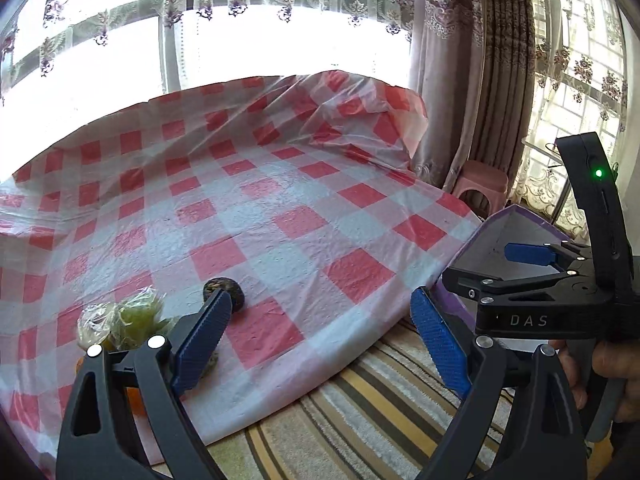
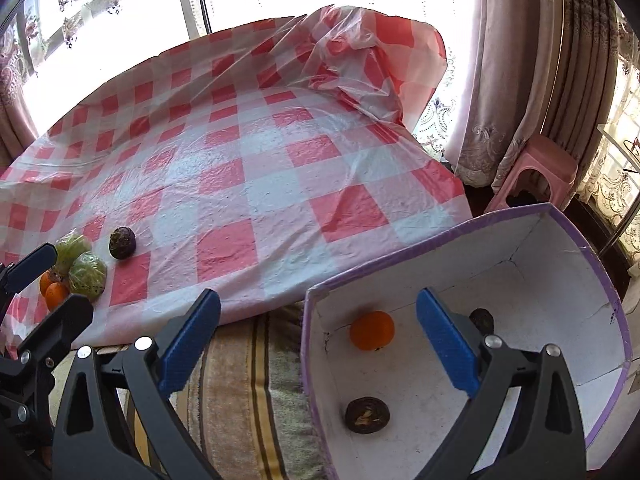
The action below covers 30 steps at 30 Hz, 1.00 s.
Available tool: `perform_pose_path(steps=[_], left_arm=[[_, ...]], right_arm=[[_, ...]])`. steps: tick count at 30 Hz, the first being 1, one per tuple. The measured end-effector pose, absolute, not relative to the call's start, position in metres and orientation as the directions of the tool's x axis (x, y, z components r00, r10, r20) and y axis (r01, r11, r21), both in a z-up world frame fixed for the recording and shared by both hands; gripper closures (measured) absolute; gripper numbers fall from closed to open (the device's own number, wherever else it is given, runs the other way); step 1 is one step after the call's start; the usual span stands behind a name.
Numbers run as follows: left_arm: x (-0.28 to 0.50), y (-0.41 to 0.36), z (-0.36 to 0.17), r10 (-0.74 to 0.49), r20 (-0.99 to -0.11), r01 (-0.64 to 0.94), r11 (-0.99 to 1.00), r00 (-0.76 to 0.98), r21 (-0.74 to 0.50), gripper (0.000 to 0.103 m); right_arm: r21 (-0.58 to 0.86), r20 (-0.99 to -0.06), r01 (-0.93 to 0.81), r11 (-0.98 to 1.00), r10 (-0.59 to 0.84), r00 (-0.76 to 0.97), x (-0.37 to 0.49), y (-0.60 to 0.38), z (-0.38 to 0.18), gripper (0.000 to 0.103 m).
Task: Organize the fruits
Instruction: 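Withdraw both grippers from the box back toward the remaining fruits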
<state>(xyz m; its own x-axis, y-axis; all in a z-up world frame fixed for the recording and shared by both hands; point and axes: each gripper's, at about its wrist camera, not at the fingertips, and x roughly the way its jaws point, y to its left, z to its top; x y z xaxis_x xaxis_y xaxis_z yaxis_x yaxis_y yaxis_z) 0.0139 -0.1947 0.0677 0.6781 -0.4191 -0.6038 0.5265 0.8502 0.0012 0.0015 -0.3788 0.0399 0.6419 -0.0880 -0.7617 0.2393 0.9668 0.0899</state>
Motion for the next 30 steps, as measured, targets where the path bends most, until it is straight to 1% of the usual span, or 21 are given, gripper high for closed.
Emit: perform_pose_path(steps=[5, 11, 17, 21, 28, 30], left_arm=[[0.014, -0.162, 0.072, -0.373, -0.586, 0.453, 0.891, 0.719, -0.012, 0.015], [0.006, -0.125, 0.076, -0.294, -0.548, 0.366, 0.930, 0.783, 0.023, 0.015], [0.003, -0.083, 0.074, -0.232, -0.543, 0.285, 0.958, 0.807, 0.013, 0.015], [0.007, -0.055, 0.068, -0.205, -0.560, 0.237, 0.971, 0.803, -0.015, 0.015], [0.019, -0.009, 0.054, -0.159, -0.605, 0.142, 0.987, 0.780, -0.076, 0.020], [0.022, 0.000, 0.050, -0.166, -0.621, 0.125, 0.986, 0.766, -0.110, 0.025]], right_arm=[[0.099, -0.752, 0.209, 0.973, -0.064, 0.656, 0.002, -0.359, 0.036, 0.004], [0.103, -0.739, 0.195, 0.975, -0.056, 0.671, 0.001, -0.345, 0.033, 0.004], [0.095, -0.729, 0.165, 0.982, -0.045, 0.683, 0.001, -0.332, 0.032, 0.004], [0.148, -0.732, 0.148, 0.978, 0.007, 0.681, 0.003, -0.327, 0.030, 0.004], [0.105, -0.730, 0.077, 0.991, 0.024, 0.683, 0.010, -0.297, 0.031, 0.004], [0.110, -0.734, 0.057, 0.992, 0.042, 0.678, 0.015, -0.290, 0.031, 0.004]])
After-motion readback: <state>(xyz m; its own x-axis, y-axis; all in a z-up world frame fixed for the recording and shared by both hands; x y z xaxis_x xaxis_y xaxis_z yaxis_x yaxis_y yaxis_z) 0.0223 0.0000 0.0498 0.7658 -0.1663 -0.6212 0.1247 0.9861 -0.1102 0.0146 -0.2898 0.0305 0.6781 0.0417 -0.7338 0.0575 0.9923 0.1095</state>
